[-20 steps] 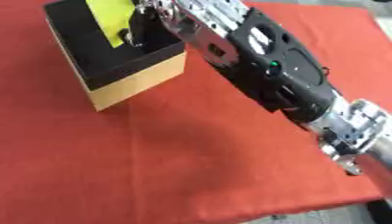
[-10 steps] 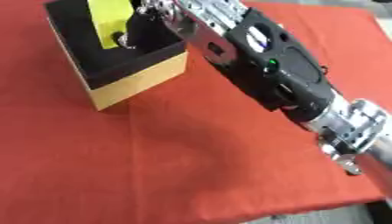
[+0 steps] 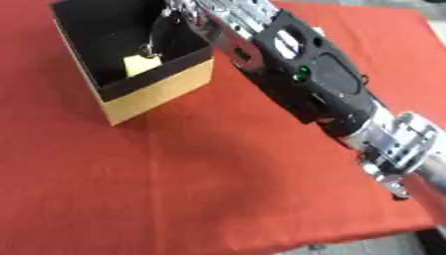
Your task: Pick up objects on the table and place them in the box.
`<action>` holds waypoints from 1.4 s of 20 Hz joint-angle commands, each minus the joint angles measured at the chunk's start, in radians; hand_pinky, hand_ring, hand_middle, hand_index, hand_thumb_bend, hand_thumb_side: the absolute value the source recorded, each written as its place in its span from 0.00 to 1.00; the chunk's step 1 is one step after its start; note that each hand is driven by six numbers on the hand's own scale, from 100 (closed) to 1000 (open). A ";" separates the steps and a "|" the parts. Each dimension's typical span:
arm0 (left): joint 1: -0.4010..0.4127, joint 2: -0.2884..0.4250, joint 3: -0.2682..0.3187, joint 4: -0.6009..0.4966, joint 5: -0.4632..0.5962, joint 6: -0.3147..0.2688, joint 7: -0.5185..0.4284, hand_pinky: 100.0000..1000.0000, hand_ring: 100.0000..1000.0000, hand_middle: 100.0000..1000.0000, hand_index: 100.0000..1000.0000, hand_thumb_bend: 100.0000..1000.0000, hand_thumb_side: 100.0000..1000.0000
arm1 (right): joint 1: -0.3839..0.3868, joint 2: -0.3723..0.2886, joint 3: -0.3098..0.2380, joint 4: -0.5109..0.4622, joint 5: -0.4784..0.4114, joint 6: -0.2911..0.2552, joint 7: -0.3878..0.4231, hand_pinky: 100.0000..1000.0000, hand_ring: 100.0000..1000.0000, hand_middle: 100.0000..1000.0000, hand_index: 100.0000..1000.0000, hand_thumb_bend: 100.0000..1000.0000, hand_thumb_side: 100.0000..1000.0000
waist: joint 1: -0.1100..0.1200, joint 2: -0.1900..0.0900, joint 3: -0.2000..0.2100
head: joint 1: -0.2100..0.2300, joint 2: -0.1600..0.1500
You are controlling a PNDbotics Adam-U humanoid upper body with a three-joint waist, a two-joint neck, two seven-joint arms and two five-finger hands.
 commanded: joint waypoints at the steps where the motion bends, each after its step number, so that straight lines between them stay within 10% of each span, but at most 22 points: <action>1: -0.007 0.003 0.003 -0.020 -0.001 -0.001 -0.004 0.43 0.54 0.65 0.55 0.00 0.53 | -0.023 -0.011 -0.023 -0.027 0.020 0.167 0.175 0.95 0.96 0.84 0.95 0.47 0.26 | 0.010 -0.017 0.000 | -0.005 0.005; 7: -0.006 0.004 0.005 -0.020 -0.002 -0.001 -0.006 0.43 0.54 0.65 0.55 0.00 0.53 | -0.022 -0.038 -0.084 -0.133 0.083 0.159 0.175 0.86 0.85 0.76 0.90 0.32 0.21 | 0.015 -0.016 -0.008 | -0.014 0.005; 12: -0.008 0.010 0.012 -0.020 -0.005 -0.005 0.004 0.43 0.54 0.65 0.55 0.00 0.53 | 0.060 -0.184 -0.182 -0.344 0.056 0.141 0.175 0.86 0.86 0.77 0.91 0.31 0.23 | 0.015 -0.013 -0.019 | 0.000 0.005; 28: -0.016 0.021 0.022 -0.020 -0.018 -0.014 0.023 0.43 0.54 0.65 0.55 0.00 0.52 | 0.616 -0.538 -0.429 -0.370 -0.186 0.167 0.090 0.90 0.94 0.84 0.93 0.39 0.36 | 0.037 -0.007 -0.054 | 0.041 0.005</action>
